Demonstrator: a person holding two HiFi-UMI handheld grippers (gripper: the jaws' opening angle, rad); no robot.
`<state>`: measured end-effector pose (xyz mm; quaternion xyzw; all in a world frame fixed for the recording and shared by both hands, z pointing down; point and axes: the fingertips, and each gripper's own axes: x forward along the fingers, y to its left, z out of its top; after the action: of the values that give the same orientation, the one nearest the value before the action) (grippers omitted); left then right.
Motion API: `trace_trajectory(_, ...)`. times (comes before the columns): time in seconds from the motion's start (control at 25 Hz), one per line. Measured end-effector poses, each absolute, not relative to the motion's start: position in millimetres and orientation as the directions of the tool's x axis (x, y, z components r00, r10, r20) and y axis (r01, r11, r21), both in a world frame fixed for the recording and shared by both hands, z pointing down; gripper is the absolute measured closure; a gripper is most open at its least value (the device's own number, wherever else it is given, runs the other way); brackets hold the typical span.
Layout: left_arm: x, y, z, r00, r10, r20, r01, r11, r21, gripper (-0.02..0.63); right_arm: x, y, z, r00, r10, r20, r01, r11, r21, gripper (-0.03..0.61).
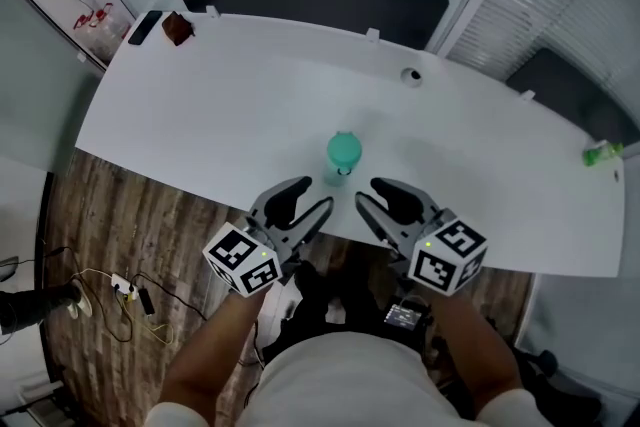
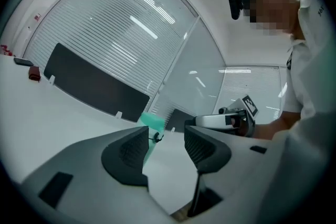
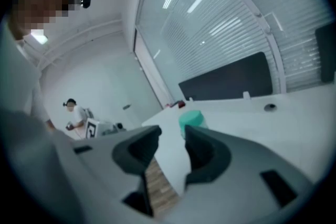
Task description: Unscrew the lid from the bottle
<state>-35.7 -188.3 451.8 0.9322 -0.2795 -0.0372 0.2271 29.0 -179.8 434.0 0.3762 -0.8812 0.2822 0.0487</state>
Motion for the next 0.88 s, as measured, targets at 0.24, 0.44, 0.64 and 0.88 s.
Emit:
trace_trajectory(0.24,-27.9,-210.8,466.6,0.831,-0.548,0.098,-0.539,-0.747,0.390,0.382,29.3,-200.6,441.0,-0.690,-0.649,0.320,-0.718,0.561,-0.412,0.425)
trace_trajectory(0.44,-19.3,-222.2,483.9,0.823,-0.546,0.155,-0.564,-0.752,0.341,0.345,30.9,-217.4,443.8,-0.652,-0.679,0.336,-0.757,0.562,-0.334,0.404)
trace_trajectory(0.64,-10.4,-227.2,502.0,0.811,-0.548,0.205,-0.585,-0.753,0.302,0.333,25.8,-227.6,444.5,-0.644,-0.685,0.340,-0.765,0.573,-0.295,0.382)
trace_trajectory(0.88,-4.3,-234.3,510.8,0.791,-0.560,0.247,-0.610,-0.755,0.241,0.318,20.4,-237.6,450.5,-0.627,-0.688,0.366,-0.778,0.578,-0.245,0.359)
